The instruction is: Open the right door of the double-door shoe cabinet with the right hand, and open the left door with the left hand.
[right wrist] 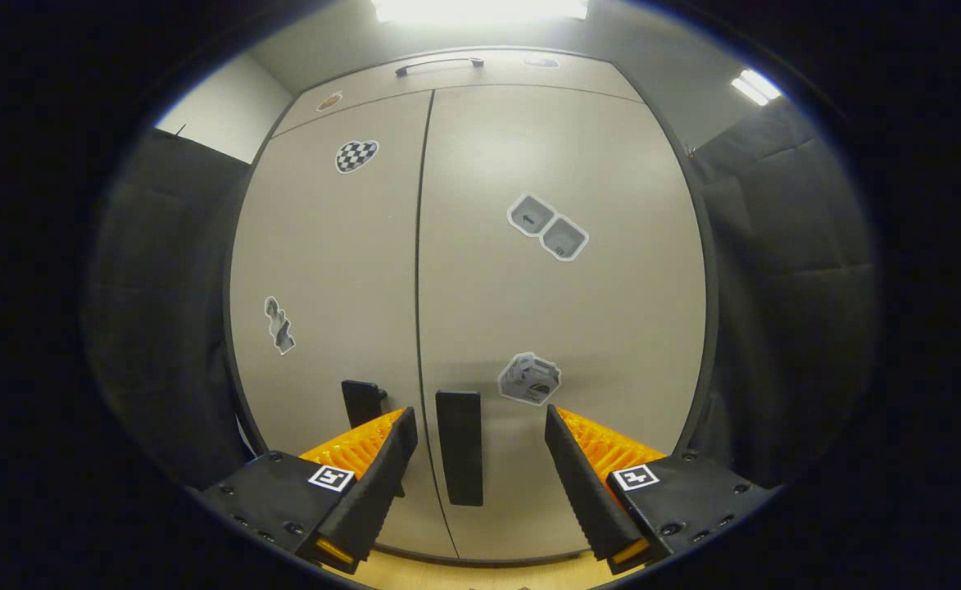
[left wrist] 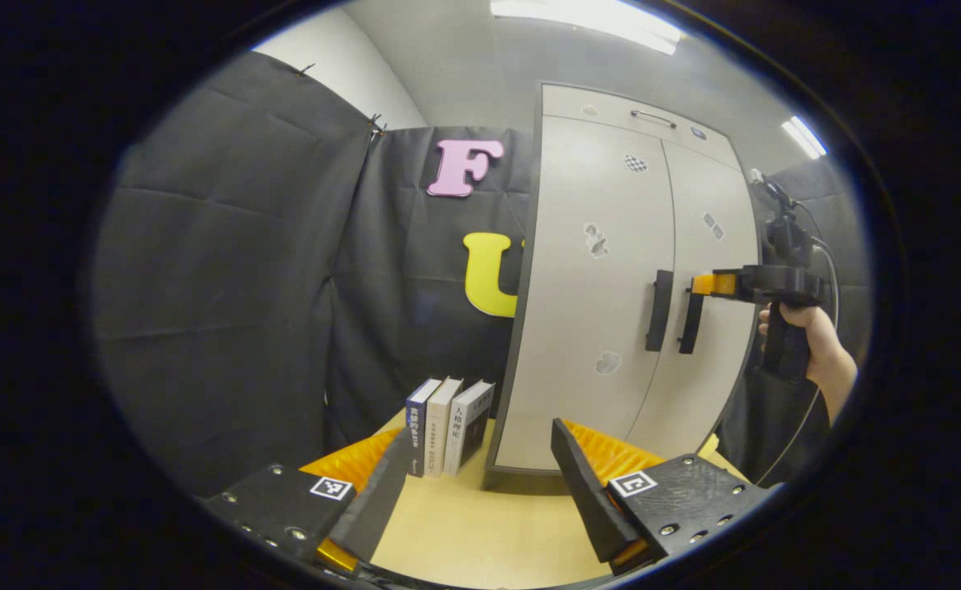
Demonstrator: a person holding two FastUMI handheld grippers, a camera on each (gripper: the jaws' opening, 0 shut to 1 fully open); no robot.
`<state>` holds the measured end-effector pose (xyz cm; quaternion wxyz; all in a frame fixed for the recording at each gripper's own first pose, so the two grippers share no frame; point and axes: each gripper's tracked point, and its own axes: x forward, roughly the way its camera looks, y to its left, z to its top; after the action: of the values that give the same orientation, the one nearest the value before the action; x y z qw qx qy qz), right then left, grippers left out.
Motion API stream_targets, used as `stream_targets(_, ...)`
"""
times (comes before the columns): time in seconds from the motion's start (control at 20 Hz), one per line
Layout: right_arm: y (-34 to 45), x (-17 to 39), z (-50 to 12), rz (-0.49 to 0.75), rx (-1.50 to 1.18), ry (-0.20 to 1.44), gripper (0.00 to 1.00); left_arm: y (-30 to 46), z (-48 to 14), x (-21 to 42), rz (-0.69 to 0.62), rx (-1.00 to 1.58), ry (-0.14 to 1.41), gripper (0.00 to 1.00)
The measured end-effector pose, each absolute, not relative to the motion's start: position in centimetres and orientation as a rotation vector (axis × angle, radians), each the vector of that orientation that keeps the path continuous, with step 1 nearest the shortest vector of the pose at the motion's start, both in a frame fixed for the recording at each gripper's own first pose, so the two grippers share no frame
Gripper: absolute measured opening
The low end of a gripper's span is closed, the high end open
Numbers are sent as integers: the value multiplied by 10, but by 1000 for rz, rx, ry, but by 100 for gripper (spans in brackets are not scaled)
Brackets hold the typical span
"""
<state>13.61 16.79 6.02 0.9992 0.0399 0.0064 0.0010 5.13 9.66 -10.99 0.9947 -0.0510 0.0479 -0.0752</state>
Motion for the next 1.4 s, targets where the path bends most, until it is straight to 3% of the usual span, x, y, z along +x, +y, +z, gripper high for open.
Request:
stream_targets(0.35,178,159,37,-9,71,66,96,97,-119,53,-150,-88,120,98)
stream_targets(0.5,178,167,33,-32,75,86,90,101,-123,54,-152,-111,124,98)
stream_targets(0.65,183,172,28,-23,92,105,61,103,-121,55,-159,-119,114,98)
stream_targets(0.7,185,173,26,-25,95,119,46,105,-123,55,-160,-116,115,98)
stream_targets(0.75,185,173,27,-31,95,116,37,106,-122,56,-159,-112,116,99)
stream_targets(1.1,186,174,26,-23,83,88,30,98,-129,65,-196,-130,136,99)
stream_targets(1.3,186,171,26,40,98,97,5,90,-120,64,-227,-125,124,98)
stream_targets(1.4,186,169,24,56,77,109,7,85,-121,62,-240,-117,127,96)
